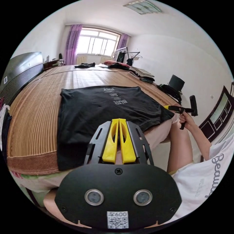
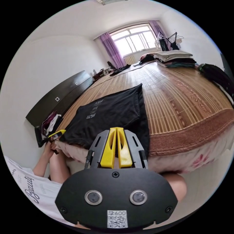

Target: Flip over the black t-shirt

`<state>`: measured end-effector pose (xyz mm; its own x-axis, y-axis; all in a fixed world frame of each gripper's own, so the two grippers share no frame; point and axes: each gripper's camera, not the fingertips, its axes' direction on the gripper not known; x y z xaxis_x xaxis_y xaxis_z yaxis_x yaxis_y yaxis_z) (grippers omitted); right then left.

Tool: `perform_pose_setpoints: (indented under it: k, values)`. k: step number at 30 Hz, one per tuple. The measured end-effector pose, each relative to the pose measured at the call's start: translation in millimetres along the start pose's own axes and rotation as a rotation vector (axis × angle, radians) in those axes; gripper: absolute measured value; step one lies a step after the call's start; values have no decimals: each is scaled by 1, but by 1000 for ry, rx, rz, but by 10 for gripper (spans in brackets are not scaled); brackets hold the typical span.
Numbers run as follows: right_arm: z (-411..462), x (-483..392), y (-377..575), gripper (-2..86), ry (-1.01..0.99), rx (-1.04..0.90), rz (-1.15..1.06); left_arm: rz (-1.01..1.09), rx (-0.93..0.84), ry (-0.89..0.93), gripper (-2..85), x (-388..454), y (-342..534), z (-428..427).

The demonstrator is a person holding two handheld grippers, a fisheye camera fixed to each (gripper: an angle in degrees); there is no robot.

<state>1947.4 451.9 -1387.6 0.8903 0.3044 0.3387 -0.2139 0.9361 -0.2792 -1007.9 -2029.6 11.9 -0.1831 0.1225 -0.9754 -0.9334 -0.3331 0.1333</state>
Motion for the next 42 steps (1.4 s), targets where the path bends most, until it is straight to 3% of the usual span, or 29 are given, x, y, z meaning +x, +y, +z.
perform_pose_setpoints:
  k: [4, 7, 8, 13, 15, 22, 26, 30, 32, 42]
  values:
    - [30, -13, -4, -8, -131, -88, -53, 55, -65, 158, 2, 30, 1, 53]
    - [55, -23, -4, -9, -104, -216, -122, 42, -146, 113, 1, 31, 13, 79]
    - [59, -20, -3, -9, -69, -235, -135, 55, -102, 123, 1, 28, 20, 78]
    - [31, 5, 3, -9, 48, -108, 59, 76, -121, 117, 1, 18, 31, 80]
    - [24, -9, 6, -9, 75, -73, 10, 95, -112, 105, 1, 18, 35, 82]
    - [67, -123, 16, -9, -141, -152, -263, 48, -95, 44, 1, 16, 36, 88]
    - [100, -146, 22, -9, -173, -229, -247, 46, -14, 108, 1, 18, 18, 99]
    - [103, -139, 26, -9, -145, -240, -206, 17, -89, 163, 1, 14, 7, 132]
    - [91, -125, 29, -9, -112, -224, -191, 37, -169, 108, 2, 8, 12, 149]
    - [14, -34, 31, -8, -86, -130, -4, -121, -106, 116, 1, -77, 70, 100]
